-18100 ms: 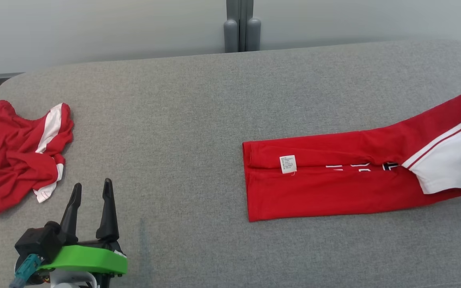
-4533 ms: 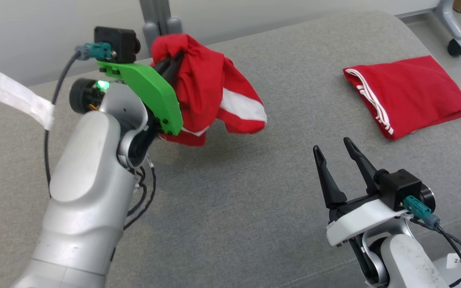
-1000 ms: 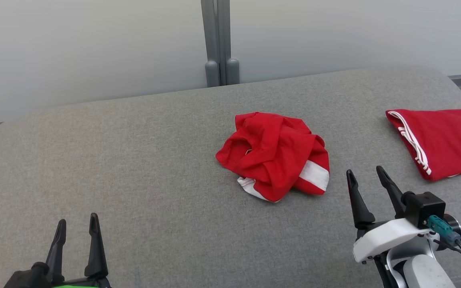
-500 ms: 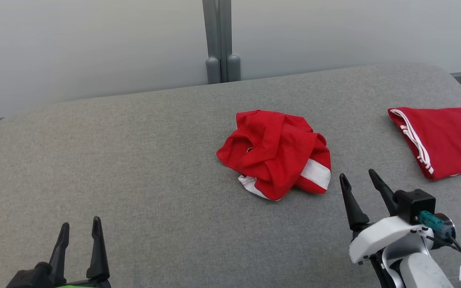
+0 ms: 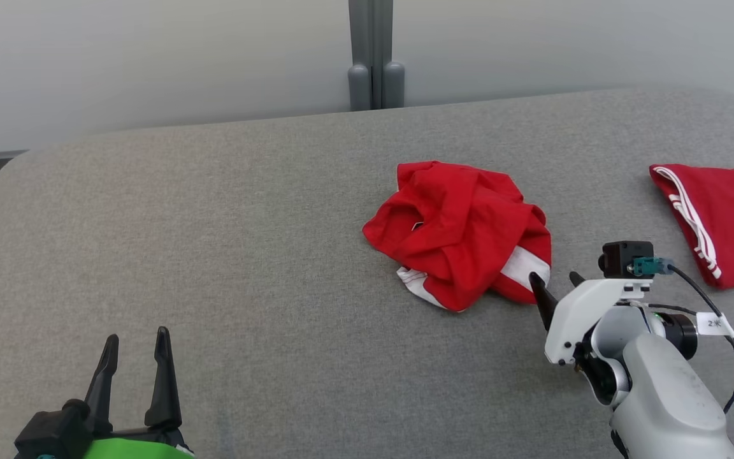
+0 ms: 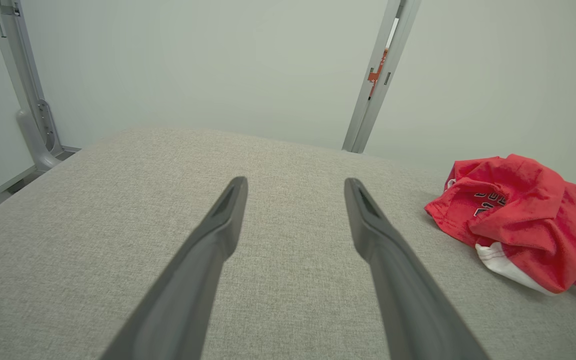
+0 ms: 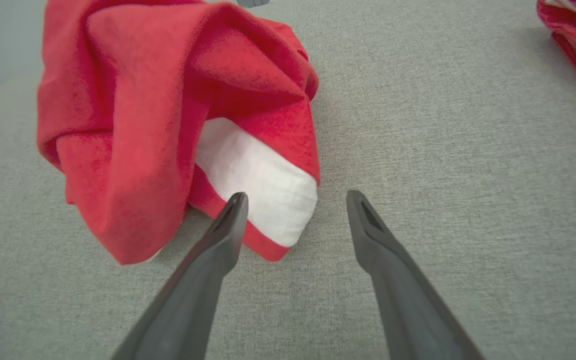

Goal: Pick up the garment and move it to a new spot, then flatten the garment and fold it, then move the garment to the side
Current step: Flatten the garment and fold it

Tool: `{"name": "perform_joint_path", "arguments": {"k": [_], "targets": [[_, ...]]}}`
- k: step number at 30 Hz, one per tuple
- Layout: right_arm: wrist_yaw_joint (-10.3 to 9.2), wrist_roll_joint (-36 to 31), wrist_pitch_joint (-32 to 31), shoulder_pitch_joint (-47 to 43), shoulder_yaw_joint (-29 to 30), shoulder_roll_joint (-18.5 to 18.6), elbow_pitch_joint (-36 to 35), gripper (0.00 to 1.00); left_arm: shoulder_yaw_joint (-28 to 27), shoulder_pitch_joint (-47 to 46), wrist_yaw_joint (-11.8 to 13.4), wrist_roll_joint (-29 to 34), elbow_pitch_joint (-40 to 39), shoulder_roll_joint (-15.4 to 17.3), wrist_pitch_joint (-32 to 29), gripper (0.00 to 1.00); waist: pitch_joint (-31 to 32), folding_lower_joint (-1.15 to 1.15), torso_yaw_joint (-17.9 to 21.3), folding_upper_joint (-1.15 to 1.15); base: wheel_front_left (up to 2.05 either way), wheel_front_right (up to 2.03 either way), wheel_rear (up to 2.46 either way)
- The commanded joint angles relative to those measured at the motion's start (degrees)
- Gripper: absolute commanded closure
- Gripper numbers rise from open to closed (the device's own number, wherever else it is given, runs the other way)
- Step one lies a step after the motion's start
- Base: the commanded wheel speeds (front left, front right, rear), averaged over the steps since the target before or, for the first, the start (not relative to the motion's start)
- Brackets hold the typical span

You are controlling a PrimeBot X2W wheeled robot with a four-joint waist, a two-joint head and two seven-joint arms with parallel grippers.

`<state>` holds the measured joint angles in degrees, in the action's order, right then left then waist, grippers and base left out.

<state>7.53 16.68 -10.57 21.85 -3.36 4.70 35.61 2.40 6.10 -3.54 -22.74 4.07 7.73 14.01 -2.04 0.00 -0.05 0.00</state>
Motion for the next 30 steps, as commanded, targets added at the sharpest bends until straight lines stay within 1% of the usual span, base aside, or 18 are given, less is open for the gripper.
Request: {"name": "perform_joint_path", "arguments": {"k": [1, 4, 5, 6, 8, 13, 17, 21, 23, 25, 27, 30], "targets": [[-0.09, 0.7, 0.0, 1.6, 0.1, -0.1, 2.3, 0.0, 0.1, -1.3, -0.2, 0.0, 0.0, 0.4, 0.0, 0.0, -1.4, 0.0, -1.4, 0.0, 0.0, 0.0, 0.0], [-0.09, 1.4, 0.4, 4.6, -0.2, -0.6, 7.8, 0.0, 0.3, -1.8, -0.4, -0.1, 0.3, 0.6, 0.0, 0.0, -2.2, 0.0, -2.3, 0.0, 0.0, 0.0, 0.0], [-0.09, 1.1, 0.7, 5.4, -0.3, -0.6, 9.2, 0.62, 0.3, -1.9, -0.4, -0.2, 0.3, 0.6, 0.1, 0.0, -2.3, 0.0, -2.5, 0.0, 0.0, 0.0, 0.0], [-0.09, 0.7, 1.4, 6.5, -0.5, -0.6, 10.5, 1.0, 0.4, -2.1, -0.5, -0.2, 0.4, 0.6, 0.1, 0.0, -2.4, 0.0, -2.7, 0.0, 0.0, 0.0, 0.0], [-0.09, 0.2, 2.3, 8.1, 0.1, -0.2, 12.7, 1.0, 0.3, -2.3, -0.3, -0.3, 0.5, 0.6, 0.2, 0.0, -2.5, 0.0, -2.9, 0.0, 0.0, 0.0, 0.0], [-0.09, -4.6, 5.9, 12.6, 2.1, 2.2, 14.8, 1.0, 0.4, -2.1, -0.3, -0.5, 0.9, 0.5, 0.4, 0.0, -1.7, 0.0, -3.3, 0.0, 0.0, 0.0, 0.0], [-0.1, -9.4, 8.7, 16.4, 3.7, 4.4, 12.6, 1.0, 0.5, -1.3, -0.2, -0.5, 0.9, 0.2, 0.6, 0.0, -0.8, 0.0, -3.4, 0.0, 0.0, 0.0, 0.0], [-0.1, -15.1, 11.0, 19.7, 6.4, 5.3, 7.4, 1.0, 0.8, -0.6, -0.2, -0.6, 0.9, 0.0, 0.7, 0.0, 0.0, 0.0, -3.4, 0.0, 0.0, 0.0, 0.0], [-0.1, -17.0, 11.1, 20.6, 7.1, 4.6, 4.5, 1.0, 0.9, -0.4, -0.2, -0.6, 0.9, -0.1, 0.7, 0.0, 0.4, 0.0, -3.6, 0.0, 0.0, 0.0, 0.0], [-0.09, -18.2, 10.6, 21.1, 6.3, 3.5, 1.5, 1.0, 1.0, -0.1, -0.2, -0.7, 1.0, -0.1, 0.7, 0.0, 0.7, 0.0, -3.8, 0.0, 0.0, 0.0, 0.0], [-0.1, -17.9, 9.5, 21.3, 4.1, 2.4, -1.6, 1.0, 1.0, 0.3, -0.2, -0.8, 0.9, -0.2, 0.7, 0.0, 1.0, 0.0, -3.8, 0.0, 0.0, 0.0, 0.0], [-0.1, -15.6, 7.6, 21.6, 0.7, 1.1, -4.2, 1.0, 0.7, 0.5, -0.1, -0.8, 0.8, 0.0, 0.7, 0.0, 1.0, 0.0, -3.7, 0.0, 0.0, 0.0, 0.0]]}}
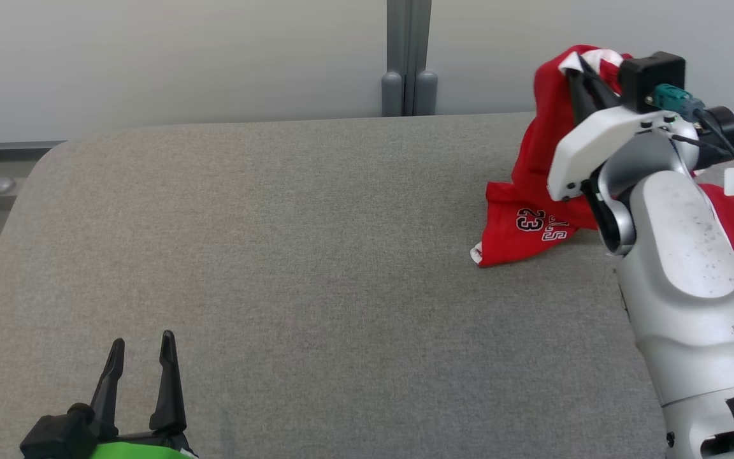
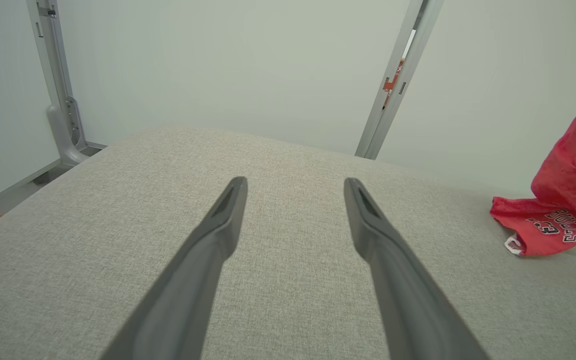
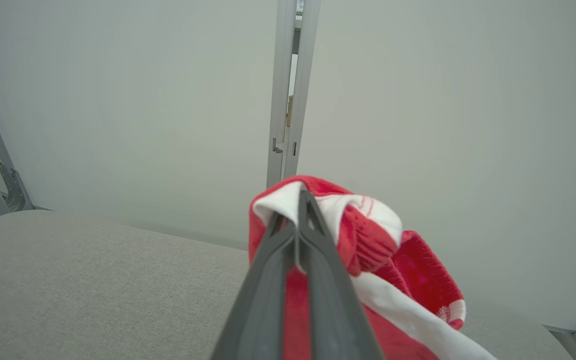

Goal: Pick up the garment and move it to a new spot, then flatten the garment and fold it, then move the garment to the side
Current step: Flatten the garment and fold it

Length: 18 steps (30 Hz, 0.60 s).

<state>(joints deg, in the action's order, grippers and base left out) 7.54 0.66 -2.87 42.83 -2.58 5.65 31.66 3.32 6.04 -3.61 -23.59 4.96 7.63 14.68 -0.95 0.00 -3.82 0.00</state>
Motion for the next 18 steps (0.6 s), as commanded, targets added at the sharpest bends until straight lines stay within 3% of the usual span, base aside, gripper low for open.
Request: {"name": "perform_joint_path", "arguments": {"k": [1, 7, 11, 15, 18], "targets": [[-0.11, 1.9, -0.7, 1.3, -1.9, -0.5, -1.1, 1.0, -0.3, 0.6, 0.0, 0.0, -0.2, 0.1, 0.1, 0.0, -0.1, 0.0, 0.2, 0.0, 0.0, 0.0, 0.0], [-0.11, 10.7, -0.6, 5.7, -7.9, -2.3, -3.1, 1.0, -0.2, 0.0, 0.1, -0.1, -0.4, 0.2, 0.2, 0.0, -0.4, 0.0, 0.1, 0.0, 0.0, 0.0, 0.0], [-0.11, 14.3, 1.7, 7.0, -8.5, -2.6, -3.6, 1.0, 0.0, -0.5, 0.1, 0.1, -0.5, 0.1, 0.3, 0.0, -0.7, 0.0, 0.1, 0.0, 0.0, 0.0, 0.0], [-0.11, 13.2, 1.0, 4.1, -8.3, -2.6, -1.4, 1.0, 0.3, -0.9, 0.0, 0.0, -0.5, -0.1, 0.4, 0.0, -1.4, 0.0, 0.2, 0.0, 0.0, 0.0, 0.0], [-0.11, 10.6, -0.2, 0.9, -6.5, -0.5, 1.2, 1.0, 0.4, -1.3, -0.1, -0.1, -0.4, -0.1, 0.4, 0.0, -2.1, 0.0, 0.4, 0.0, 0.0, 0.0, 0.0]]}}
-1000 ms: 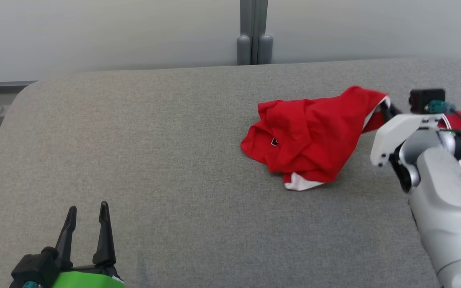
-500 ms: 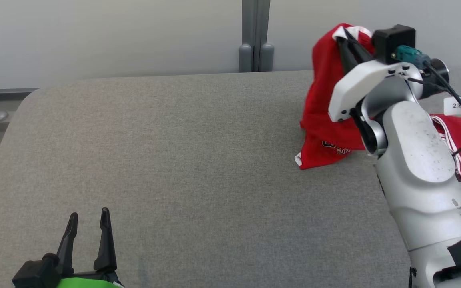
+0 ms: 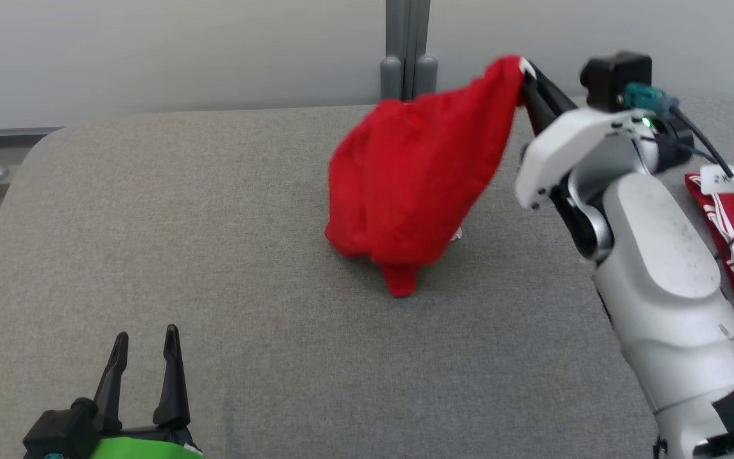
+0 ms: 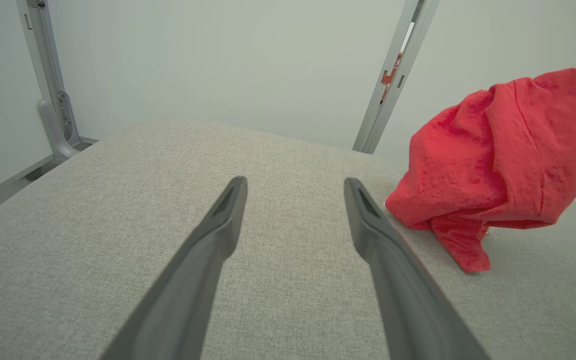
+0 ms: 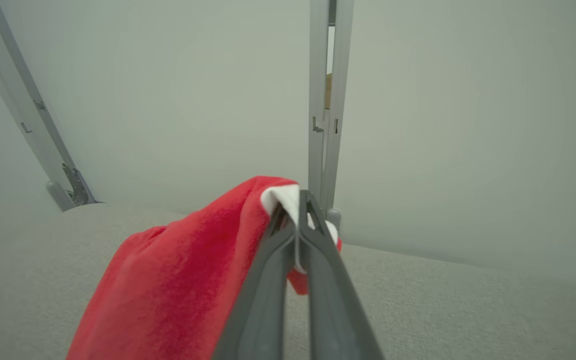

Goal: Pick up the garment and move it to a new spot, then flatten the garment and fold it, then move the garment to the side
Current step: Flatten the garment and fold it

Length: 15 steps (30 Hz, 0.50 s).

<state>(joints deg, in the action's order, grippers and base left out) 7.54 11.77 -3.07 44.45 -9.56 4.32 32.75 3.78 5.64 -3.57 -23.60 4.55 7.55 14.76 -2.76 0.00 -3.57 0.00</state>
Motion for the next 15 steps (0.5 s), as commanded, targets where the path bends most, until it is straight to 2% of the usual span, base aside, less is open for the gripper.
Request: {"name": "perform_joint_path", "arguments": {"k": [1, 3, 4, 5, 11, 15], "targets": [[-0.11, -1.8, -0.5, -2.3, 1.2, 1.6, 1.2, 1.0, 0.0, -1.1, -0.1, -0.1, 0.0, -0.1, 0.3, 0.0, -0.5, 0.0, 0.3, 0.0, 0.0, 0.0, 0.0], [-0.11, -4.2, -1.4, -5.2, 2.6, 2.8, 3.0, 1.0, 0.0, -1.3, -0.2, -0.1, 0.1, 0.0, 0.3, 0.0, -0.8, 0.0, 0.4, 0.0, 0.0, 0.0, 0.0], [-0.1, -5.2, -2.0, -6.4, 3.2, 3.4, 3.8, 0.92, 0.0, -1.5, -0.2, -0.1, 0.2, 0.0, 0.4, 0.0, -0.9, 0.0, 0.5, 0.0, 0.0, 0.0, 0.0], [-0.11, -6.2, -2.4, -7.7, 3.9, 3.9, 4.5, 0.0, 0.0, -1.7, -0.3, -0.1, 0.3, 0.0, 0.4, 0.0, -1.0, 0.0, 0.7, 0.0, 0.0, 0.0, 0.0], [-0.11, -9.3, -2.2, -14.3, 8.9, 4.8, 4.2, 0.0, -0.1, -2.2, -0.3, 0.0, 0.5, 0.2, 0.4, 0.0, -0.8, 0.0, 1.6, 0.0, 0.0, 0.0, 0.0], [-0.11, -10.7, -2.7, -17.7, 12.2, 3.8, 1.6, 0.0, -0.1, -2.2, -0.4, 0.0, 0.7, 0.2, 0.5, 0.0, -0.6, 0.0, 2.1, 0.0, 0.0, 0.0, 0.0]]}}
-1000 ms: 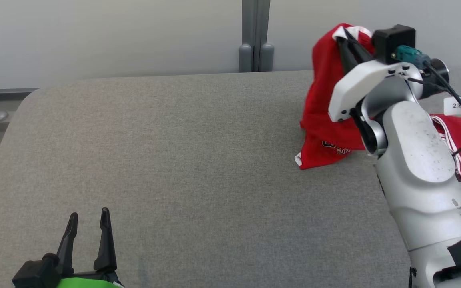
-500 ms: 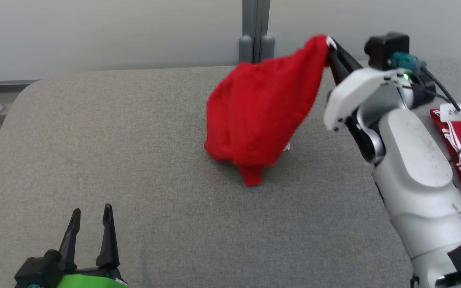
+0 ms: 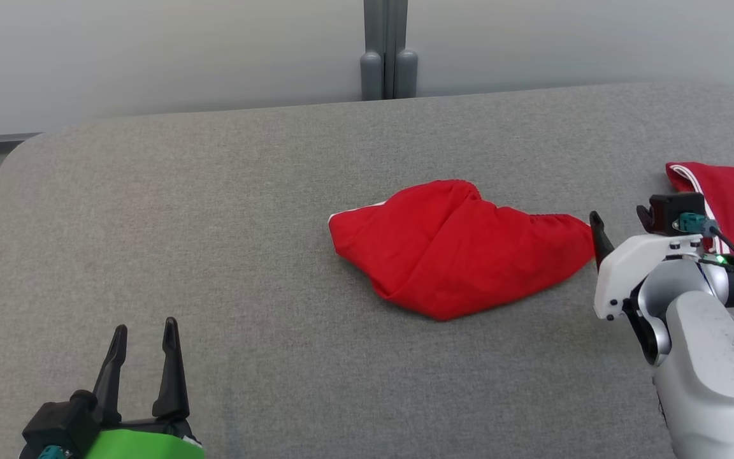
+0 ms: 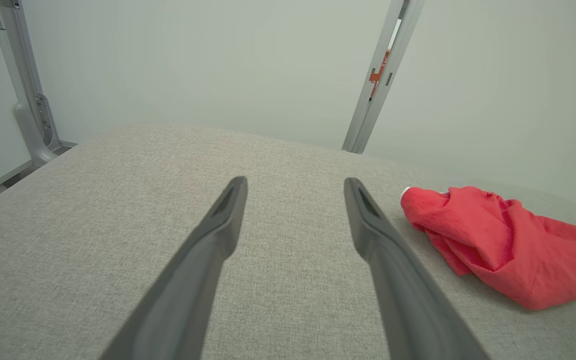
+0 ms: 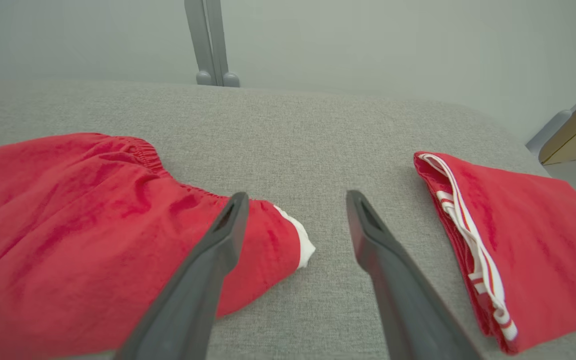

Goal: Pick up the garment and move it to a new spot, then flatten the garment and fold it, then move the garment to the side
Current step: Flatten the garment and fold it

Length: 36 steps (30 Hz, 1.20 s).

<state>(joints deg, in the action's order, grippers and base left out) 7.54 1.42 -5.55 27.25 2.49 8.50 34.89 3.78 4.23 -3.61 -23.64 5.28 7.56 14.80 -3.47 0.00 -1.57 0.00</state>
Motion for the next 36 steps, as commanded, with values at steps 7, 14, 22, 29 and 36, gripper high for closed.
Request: {"name": "perform_joint_path", "arguments": {"k": [7, 14, 22, 29, 36], "targets": [[-0.11, 2.0, -7.6, 0.1, -0.9, -2.8, -5.8, 0.0, -0.1, -1.4, -0.4, 0.2, -0.3, 0.2, 0.4, 0.0, -0.9, 0.0, 0.6, 0.0, 0.0, 0.0, 0.0], [-0.11, 9.2, -17.9, 10.5, -6.5, -3.1, -1.1, 0.0, 1.3, -3.3, -1.0, 0.9, -0.7, 0.0, 0.4, 0.0, -4.3, 0.0, -2.1, 0.0, 0.0, 0.0, 0.0], [-0.1, 13.9, -23.2, 21.7, -9.5, 0.4, 10.7, 0.0, 3.1, -6.6, -1.9, 1.3, -0.5, -0.7, 0.4, 0.0, -9.5, 0.0, -8.4, 0.0, 0.0, 0.0, 0.0], [-0.1, 17.5, -26.0, 25.8, -12.7, 2.2, 17.9, 0.0, 3.4, -8.4, -2.4, 1.5, -0.7, -1.2, 0.4, 0.0, -12.3, 0.0, -12.4, 0.0, 0.0, 0.0, 0.0], [-0.1, 21.8, -27.2, 24.7, -17.8, 4.0, 20.3, 0.0, 2.7, -8.7, -2.9, 1.9, -0.9, -1.6, 0.4, 0.0, -12.1, 0.0, -12.9, 0.0, 0.0, 0.0, 0.0]]}}
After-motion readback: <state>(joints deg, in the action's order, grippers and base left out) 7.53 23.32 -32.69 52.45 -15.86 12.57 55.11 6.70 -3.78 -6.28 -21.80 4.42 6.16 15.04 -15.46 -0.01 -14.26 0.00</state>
